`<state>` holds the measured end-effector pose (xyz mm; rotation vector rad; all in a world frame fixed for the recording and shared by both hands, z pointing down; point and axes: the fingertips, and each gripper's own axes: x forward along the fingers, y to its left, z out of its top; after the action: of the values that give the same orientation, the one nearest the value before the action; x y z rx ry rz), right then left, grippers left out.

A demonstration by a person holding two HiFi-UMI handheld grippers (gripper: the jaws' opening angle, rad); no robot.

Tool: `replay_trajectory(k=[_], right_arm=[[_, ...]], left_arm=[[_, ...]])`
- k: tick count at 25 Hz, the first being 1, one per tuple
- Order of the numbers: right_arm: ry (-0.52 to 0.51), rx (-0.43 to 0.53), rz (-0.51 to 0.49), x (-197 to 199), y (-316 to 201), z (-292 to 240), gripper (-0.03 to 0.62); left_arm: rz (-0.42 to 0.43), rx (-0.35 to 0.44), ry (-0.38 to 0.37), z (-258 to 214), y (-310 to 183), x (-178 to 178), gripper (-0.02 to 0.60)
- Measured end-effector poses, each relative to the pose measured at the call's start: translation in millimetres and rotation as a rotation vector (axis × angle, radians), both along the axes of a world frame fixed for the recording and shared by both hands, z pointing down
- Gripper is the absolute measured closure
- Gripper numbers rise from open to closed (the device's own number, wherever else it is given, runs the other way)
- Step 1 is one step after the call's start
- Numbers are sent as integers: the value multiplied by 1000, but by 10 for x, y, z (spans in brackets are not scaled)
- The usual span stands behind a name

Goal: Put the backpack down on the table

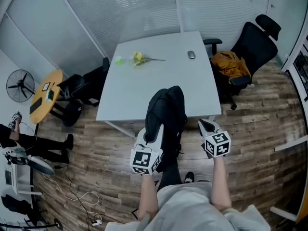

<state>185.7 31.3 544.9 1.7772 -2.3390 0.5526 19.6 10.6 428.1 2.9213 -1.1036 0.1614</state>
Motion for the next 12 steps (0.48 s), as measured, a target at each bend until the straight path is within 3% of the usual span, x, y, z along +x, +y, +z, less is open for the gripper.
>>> replay_trajectory(k=[12], right_arm=[[0, 18, 63, 244, -1294, -93, 595]], left_arm=[[280, 70, -52, -74, -1148, 901, 538]])
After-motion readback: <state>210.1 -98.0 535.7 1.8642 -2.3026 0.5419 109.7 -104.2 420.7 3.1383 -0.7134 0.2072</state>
